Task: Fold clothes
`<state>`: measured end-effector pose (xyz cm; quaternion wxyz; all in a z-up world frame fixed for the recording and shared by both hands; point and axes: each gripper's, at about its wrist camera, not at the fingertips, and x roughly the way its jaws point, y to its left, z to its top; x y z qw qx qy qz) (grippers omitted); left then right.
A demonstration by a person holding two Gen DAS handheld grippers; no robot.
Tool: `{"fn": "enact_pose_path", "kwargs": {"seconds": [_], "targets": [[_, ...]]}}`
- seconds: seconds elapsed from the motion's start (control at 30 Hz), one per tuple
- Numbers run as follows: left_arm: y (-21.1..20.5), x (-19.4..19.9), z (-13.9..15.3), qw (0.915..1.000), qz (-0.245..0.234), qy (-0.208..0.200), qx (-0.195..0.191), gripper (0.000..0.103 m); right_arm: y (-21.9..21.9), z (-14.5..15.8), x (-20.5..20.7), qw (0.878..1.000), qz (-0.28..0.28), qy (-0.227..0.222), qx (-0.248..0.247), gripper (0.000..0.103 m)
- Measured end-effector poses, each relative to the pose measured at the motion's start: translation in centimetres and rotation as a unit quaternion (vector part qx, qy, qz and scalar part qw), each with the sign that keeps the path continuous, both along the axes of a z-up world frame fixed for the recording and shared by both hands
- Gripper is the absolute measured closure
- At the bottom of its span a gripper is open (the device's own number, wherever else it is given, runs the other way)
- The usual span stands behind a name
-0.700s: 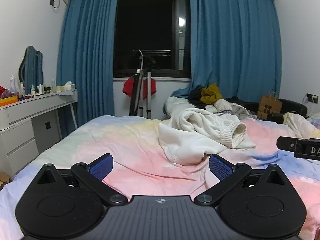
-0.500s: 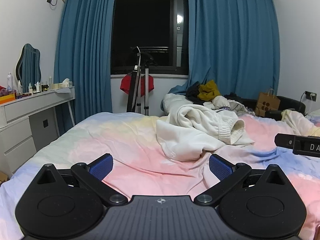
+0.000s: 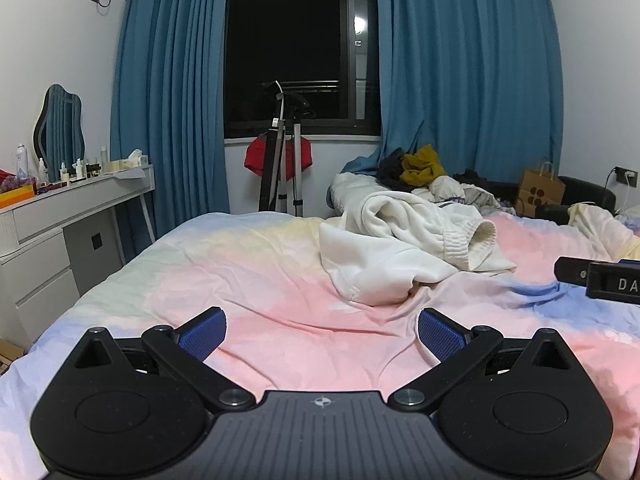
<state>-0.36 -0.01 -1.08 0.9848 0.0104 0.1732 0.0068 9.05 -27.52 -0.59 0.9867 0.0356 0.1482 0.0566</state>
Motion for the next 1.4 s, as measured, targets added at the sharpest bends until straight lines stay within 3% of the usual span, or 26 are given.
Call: {"fn": "enact_pose_path", "kwargs": {"seconds": [0.7,0.93,1.07,1.23,1.4], "targets": [[0.8,-1.4,0.9,1.0,-0.001,-0.003,-0.008,0.0,-0.3,0.2,-0.9,1.0,-0.004,-0.005,0.009,0.0],[1.4,-1.6,1.1,0.9996,0.0,-0.007,-0.029,0.0,-0.2,1.6,-1.1,0.999,0.003,-0.01,0.033,0.0],[1.6,-1.2,0.8,0.9988,-0.004,-0.003,-0.049,0.002,-0.1,4.3,-0.1,0.998,0.003,-0.021,0.051,0.0],[0.4,0.5,-0.2,0.9993,-0.017,0.013,-0.03,0.003,-1.2,7.4,3.0,0.997,-0.017,-0.02,0.071,0.0],[-1.6,4.4,-0.5,0.9987,-0.041,0.028,-0.013,0.003,-2.9,5.3,5.7,0.996,-0.06,0.005,0.07,0.0]]}}
